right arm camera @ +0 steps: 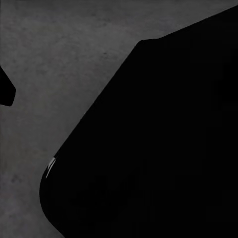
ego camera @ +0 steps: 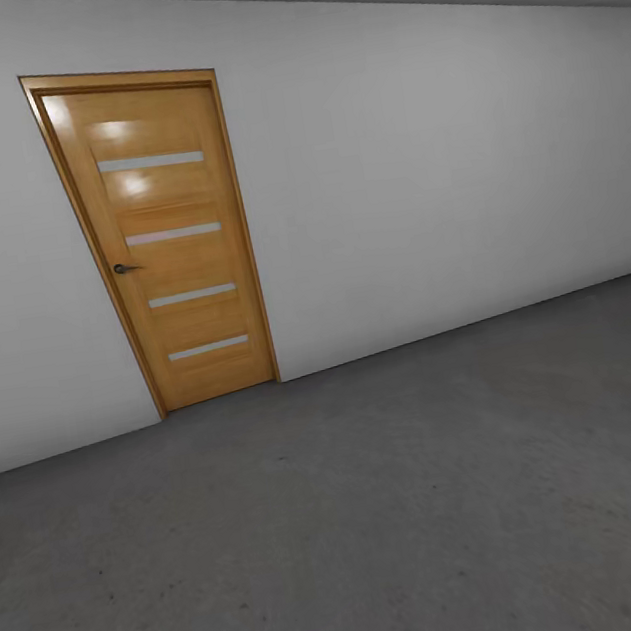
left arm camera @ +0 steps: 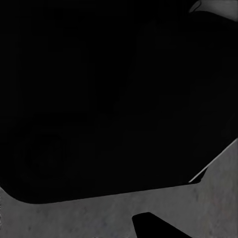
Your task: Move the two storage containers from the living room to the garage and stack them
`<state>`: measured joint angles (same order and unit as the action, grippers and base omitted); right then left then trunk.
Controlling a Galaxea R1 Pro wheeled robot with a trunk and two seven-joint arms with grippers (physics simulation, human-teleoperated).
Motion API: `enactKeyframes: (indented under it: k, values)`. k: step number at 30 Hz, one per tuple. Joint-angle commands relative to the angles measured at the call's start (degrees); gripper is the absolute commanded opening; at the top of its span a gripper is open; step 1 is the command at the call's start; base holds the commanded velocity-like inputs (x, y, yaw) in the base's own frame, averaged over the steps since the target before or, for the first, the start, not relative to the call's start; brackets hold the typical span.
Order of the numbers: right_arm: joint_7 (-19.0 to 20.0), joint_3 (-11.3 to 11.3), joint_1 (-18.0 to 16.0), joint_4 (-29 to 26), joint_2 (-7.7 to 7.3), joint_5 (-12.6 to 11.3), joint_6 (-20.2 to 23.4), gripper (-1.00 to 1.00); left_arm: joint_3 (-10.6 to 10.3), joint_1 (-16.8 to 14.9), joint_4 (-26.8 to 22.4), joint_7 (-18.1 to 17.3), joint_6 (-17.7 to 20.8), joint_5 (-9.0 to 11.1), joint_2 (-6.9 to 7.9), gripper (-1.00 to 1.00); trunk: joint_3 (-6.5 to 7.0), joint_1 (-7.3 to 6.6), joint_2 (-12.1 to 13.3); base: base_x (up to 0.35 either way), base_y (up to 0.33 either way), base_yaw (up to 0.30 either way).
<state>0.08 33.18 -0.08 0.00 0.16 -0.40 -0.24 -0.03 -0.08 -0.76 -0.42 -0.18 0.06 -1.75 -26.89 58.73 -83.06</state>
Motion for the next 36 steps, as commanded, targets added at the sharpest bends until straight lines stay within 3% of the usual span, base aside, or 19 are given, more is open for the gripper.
enactKeyframes:
  k: [1,7,25,36]
  values:
    - [0.0,0.1,0.0,0.0,0.01,0.0,0.0,1.00,0.0,0.0,0.0,0.0,0.0,0.1,0.00,1.00,-0.04,0.00,0.0,0.000,0.000,0.000]
    - [0.0,0.1,0.0,0.0,0.00,0.0,0.0,1.00,0.1,0.0,0.0,0.0,0.0,0.0,0.27,1.00,-0.04,0.00,0.0,0.143,0.000,0.000]
    - [0.0,0.1,0.0,0.0,0.02,-0.1,0.0,1.00,0.3,0.0,0.0,0.1,0.0,0.3,0.44,1.00,-0.04,0.00,0.0,0.317,0.000,0.004]
    - [0.0,0.1,0.0,0.0,0.02,-0.1,0.0,1.00,0.4,0.0,0.0,0.2,0.0,0.4,0.44,1.00,-0.04,0.00,0.0,0.322,0.000,0.236]
